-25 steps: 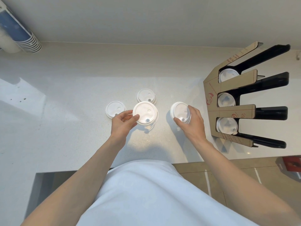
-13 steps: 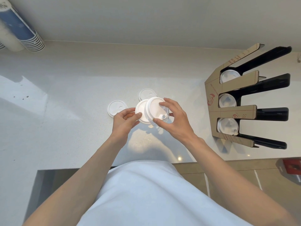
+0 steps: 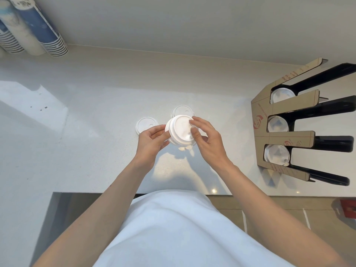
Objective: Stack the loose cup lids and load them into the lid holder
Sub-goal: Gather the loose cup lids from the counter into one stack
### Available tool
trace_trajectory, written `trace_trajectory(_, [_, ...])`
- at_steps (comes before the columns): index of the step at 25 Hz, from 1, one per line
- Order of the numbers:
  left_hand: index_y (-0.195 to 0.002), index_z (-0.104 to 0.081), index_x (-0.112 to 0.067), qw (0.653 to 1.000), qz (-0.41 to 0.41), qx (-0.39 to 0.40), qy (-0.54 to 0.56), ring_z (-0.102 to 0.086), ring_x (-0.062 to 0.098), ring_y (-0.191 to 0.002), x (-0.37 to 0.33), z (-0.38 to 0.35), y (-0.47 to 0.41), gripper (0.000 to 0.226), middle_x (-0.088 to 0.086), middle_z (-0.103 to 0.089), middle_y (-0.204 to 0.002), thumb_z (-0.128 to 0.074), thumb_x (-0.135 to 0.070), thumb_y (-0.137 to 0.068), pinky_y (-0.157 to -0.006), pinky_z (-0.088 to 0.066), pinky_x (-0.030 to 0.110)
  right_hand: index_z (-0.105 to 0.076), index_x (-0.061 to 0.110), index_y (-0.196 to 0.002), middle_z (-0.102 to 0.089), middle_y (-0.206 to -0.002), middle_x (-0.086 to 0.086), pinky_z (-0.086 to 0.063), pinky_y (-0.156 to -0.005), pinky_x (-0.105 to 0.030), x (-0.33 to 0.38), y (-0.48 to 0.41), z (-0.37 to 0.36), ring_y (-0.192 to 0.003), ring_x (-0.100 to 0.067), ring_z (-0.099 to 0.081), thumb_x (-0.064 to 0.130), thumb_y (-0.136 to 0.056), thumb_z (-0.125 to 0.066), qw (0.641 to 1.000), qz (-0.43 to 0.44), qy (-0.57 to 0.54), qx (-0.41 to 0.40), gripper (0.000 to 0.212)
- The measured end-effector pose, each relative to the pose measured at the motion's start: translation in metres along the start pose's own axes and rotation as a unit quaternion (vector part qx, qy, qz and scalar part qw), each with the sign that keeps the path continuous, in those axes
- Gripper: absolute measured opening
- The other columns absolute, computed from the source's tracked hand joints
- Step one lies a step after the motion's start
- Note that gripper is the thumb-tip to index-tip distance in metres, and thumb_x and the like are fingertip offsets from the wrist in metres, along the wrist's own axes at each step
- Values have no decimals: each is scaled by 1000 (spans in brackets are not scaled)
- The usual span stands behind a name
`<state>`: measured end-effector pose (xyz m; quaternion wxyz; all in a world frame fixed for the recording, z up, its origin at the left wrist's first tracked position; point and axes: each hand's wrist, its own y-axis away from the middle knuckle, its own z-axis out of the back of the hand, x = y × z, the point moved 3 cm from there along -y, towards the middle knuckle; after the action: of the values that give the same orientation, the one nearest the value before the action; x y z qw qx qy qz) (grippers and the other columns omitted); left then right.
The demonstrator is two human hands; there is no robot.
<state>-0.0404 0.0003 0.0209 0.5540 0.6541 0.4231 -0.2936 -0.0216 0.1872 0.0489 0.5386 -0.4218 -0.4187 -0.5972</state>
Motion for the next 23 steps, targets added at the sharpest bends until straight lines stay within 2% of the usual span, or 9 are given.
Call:
trace_trajectory(1, [-114,-71,-9,1000,2,-1,-2,-69,22,-111,1,0,1,22,7,-74,-112,-71,-11,-92,-98,-56,36,-68,14,-123,-58,-137,3,-49,-86,-12,-2,0,0,-121,4,-53,20,-99,-57,1000,-5,-7,-19,26])
trace_trajectory(3, [-120,-70,-4,1000,0,6,-5,-71,21,-106,0,-3,3,27,4,-75,-109,-66,-18,-97,-93,-58,32,-68,12,-123,-63,-131,2,-47,-79,-7,-6,-1,0,-120,-3,-57,15,-100,-56,998,-18,-13,-56,26])
trace_trajectory(5, [-122,-70,-3,1000,-9,6,-6,-72,16,-99,-2,1,6,34,2,-75,-107,-63,-28,-99,-91,-59,30,-67,11,-123,-65,-125,3,-50,-77,-10,-4,-3,-8,-118,-10,-59,13,-97,-61,998,-26,-20,-58,27])
trace_trajectory(7, [-117,-73,-11,1000,-24,-2,-4,-73,16,-102,-5,11,10,30,2,-76,-109,-69,-32,-94,-93,-59,34,-66,13,-123,-65,-122,4,-53,-77,-14,1,-4,-20,-114,-9,-60,13,-94,-64,998,-22,-23,-45,29])
trace_trajectory(10, [-108,-73,-24,999,-32,3,-16,-73,12,-102,-7,10,13,19,0,-77,-105,-75,-24,-89,-91,-58,32,-63,16,-126,-63,-125,4,-53,-73,-11,4,-7,-19,-112,-7,-60,15,-92,-67,998,-19,-24,-58,35])
trace_trajectory(15, [-105,-73,-27,999,-34,3,-4,-72,13,-106,-9,11,13,17,-5,-78,-104,-73,-17,-91,-94,-58,33,-65,16,-125,-64,-124,1,-50,-74,-6,3,-9,-20,-114,-11,-59,18,-90,-71,997,-40,-28,-60,35])
trace_trajectory(17, [-110,-74,-22,999,-37,2,-2,-71,15,-107,-9,14,13,19,-2,-77,-107,-71,-16,-93,-96,-57,35,-66,16,-124,-66,-123,2,-50,-75,-7,5,-9,-22,-113,-9,-60,19,-89,-72,997,-44,-35,-58,35])
trace_trajectory(20, [-126,-69,-7,999,-44,-3,-1,-71,21,-112,-9,17,11,33,8,-75,-118,-69,-17,-95,-99,-57,39,-68,18,-121,-66,-121,3,-52,-76,-9,9,-9,-25,-110,-5,-61,20,-88,-73,997,-40,-41,-51,34])
trace_trajectory(23, [-131,-65,-2,999,-51,-13,0,-69,29,-117,-9,21,10,37,14,-73,-124,-67,-16,-96,-97,-58,39,-70,19,-120,-66,-118,4,-53,-76,-10,13,-8,-29,-109,-5,-61,20,-87,-74,997,-37,-47,-50,33])
